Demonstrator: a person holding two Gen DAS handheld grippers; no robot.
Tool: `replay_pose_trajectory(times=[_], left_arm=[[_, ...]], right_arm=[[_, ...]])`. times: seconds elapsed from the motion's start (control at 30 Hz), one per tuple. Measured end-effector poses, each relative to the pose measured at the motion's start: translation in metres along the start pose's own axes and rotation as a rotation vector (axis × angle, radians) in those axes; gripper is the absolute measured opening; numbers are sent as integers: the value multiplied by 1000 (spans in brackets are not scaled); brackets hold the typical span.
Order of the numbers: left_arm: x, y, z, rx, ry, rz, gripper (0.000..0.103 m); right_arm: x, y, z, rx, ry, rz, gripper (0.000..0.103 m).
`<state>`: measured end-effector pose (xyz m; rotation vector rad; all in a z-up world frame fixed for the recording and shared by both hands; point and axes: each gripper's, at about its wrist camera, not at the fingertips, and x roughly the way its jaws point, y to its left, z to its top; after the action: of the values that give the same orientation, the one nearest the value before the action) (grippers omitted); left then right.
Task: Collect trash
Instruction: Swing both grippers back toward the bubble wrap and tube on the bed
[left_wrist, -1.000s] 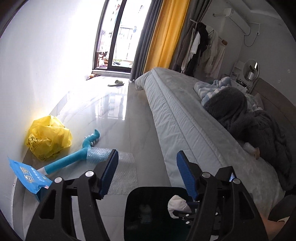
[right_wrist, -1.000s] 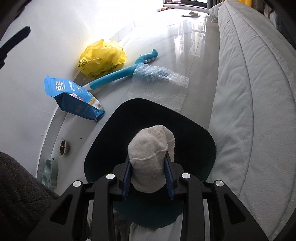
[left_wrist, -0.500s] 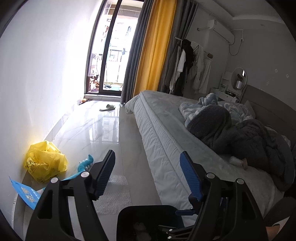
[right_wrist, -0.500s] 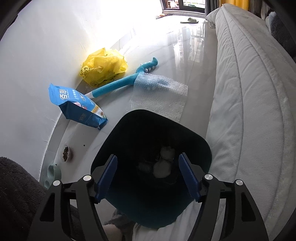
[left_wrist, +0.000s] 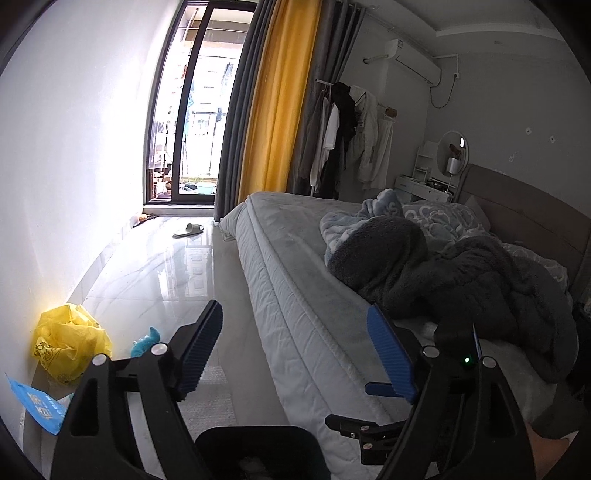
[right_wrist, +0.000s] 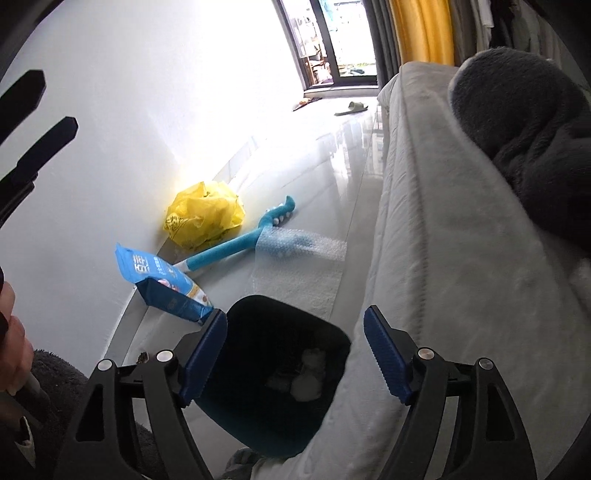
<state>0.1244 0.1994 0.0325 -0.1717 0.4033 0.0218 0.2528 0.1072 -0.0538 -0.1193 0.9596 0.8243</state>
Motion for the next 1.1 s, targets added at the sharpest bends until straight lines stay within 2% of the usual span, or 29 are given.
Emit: replay_pose_trajectory(times=[0.23, 0.4, 0.6, 0.83, 1.1], left_arm=[[22, -39, 1, 12, 18, -77, 88], [38, -59, -3, -7, 53, -132, 88], [48, -85, -7, 61, 72, -151, 90], [65, -114, -11, 206, 87, -176, 90], [93, -125, -15, 157, 140, -227, 90]], right_arm=[[-35, -50, 2, 76, -73, -42, 78], [-60, -77, 0, 63, -111, -112, 78], [-86, -118, -7, 109, -148, -157, 78], [-99, -159, -18, 172, -175, -199, 78], [-104, -194, -33, 191, -182, -226, 78]])
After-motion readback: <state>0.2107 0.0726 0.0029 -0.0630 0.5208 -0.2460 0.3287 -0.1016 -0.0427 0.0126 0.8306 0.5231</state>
